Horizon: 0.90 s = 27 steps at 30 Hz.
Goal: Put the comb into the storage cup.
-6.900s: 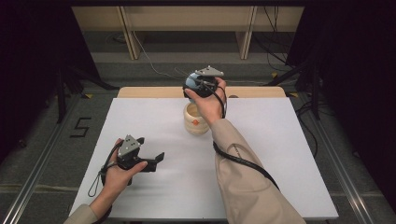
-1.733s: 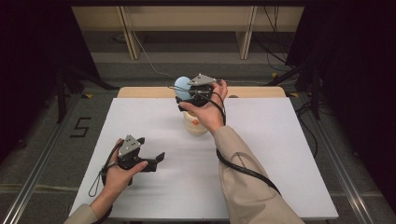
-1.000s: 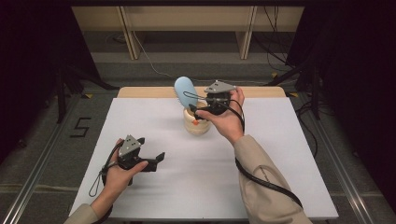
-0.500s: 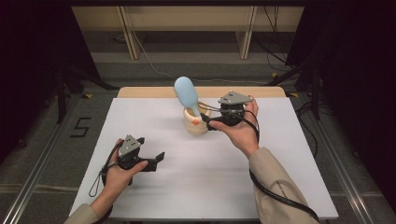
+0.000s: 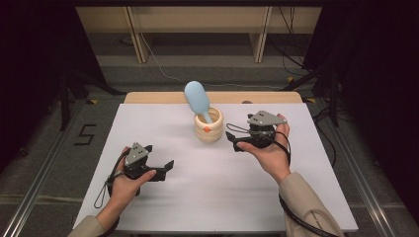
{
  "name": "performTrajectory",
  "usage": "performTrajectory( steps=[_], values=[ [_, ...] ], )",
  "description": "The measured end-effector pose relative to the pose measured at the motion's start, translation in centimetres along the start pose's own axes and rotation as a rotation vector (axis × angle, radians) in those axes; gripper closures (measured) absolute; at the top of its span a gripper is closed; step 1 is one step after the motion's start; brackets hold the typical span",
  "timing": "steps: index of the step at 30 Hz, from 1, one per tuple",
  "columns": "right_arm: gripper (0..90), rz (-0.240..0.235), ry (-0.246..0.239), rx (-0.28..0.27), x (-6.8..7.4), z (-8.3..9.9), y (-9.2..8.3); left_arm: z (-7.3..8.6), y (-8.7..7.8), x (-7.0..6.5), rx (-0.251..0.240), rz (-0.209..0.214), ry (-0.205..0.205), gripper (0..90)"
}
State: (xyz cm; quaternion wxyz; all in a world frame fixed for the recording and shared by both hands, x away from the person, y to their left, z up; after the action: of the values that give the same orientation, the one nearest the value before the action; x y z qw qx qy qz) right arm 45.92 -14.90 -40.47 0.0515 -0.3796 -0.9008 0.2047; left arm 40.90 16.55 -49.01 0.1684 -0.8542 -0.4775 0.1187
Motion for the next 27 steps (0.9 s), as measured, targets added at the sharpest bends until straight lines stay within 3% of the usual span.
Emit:
performTrajectory(
  steps=[11, 27],
  values=[
    [5.0, 0.007, 0.047, 0.014, -0.7, 2.6, -2.2, 0.0, 0.0, 0.0, -0.001, 0.001, 0.002, 0.4],
    [4.8, 0.022, 0.041, 0.017, -0.1, 4.7, -4.9, -0.1, 0.0, 0.0, -0.003, -0.002, -0.001, 0.4]
  ],
)
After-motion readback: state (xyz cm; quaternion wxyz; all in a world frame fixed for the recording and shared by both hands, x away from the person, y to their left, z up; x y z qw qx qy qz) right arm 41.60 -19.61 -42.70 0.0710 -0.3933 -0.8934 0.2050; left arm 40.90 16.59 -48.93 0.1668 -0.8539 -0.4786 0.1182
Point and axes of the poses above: each handheld gripper's, and its own axes: y roughly forward along the jaws, z roughly out of its underside, x roughly to its left, the point moved 5 cm from there along y, roughly forward along the jaws, and after that the axes turned 5 degrees about -z, right-handed, at the moved point
